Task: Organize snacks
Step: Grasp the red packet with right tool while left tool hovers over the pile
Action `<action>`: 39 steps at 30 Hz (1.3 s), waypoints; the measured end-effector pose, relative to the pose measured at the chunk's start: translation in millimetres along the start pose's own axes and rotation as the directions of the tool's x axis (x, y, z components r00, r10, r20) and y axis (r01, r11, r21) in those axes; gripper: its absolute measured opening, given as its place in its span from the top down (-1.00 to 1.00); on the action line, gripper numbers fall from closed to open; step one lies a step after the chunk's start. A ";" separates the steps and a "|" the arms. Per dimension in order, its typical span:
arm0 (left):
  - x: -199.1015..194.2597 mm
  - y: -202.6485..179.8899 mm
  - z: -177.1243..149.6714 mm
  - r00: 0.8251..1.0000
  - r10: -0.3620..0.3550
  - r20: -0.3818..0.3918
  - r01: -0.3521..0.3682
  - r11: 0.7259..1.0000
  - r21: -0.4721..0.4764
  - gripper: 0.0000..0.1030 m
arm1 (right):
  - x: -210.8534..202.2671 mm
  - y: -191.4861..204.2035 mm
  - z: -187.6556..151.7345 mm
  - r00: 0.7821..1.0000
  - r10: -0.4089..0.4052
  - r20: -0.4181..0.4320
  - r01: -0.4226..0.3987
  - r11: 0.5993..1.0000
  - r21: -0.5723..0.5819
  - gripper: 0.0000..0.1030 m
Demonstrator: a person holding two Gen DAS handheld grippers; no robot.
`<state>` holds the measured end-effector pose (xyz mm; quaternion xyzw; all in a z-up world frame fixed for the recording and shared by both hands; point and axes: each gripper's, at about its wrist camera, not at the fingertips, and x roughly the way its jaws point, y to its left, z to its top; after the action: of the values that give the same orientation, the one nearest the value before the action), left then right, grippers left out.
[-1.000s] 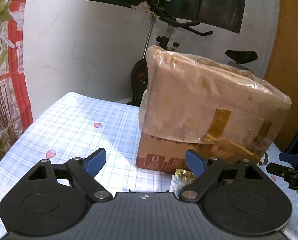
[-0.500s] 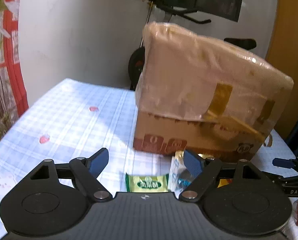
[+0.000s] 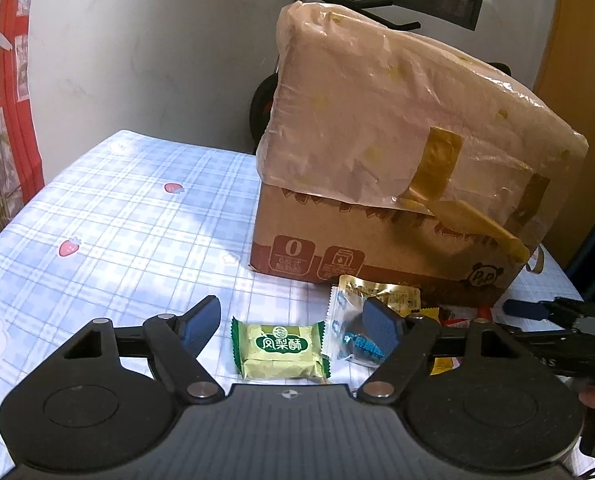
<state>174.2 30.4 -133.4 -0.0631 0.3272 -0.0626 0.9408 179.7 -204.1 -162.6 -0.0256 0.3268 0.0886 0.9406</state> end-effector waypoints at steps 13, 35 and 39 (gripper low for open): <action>7.6 -11.7 -11.6 0.999 -0.047 -0.015 0.047 0.999 0.018 -0.51 | 0.2 0.0 -22.9 1.000 0.023 0.002 -0.023 0.999 -0.032 0.06; 2.7 -28.8 -30.5 0.996 -0.074 -0.042 0.076 0.995 0.060 -0.51 | -21.3 5.6 -34.4 0.996 0.002 0.093 0.000 1.000 -0.018 0.17; 4.0 -30.3 -31.7 0.996 -0.075 -0.047 0.079 0.995 0.068 -0.51 | -21.5 4.7 -34.6 0.996 0.003 0.094 -0.002 1.000 -0.012 0.17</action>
<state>155.2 -2.5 -155.7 -0.0415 0.3429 -0.1115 0.9318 141.2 -206.3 -176.4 -0.0266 0.2819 0.0926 0.9546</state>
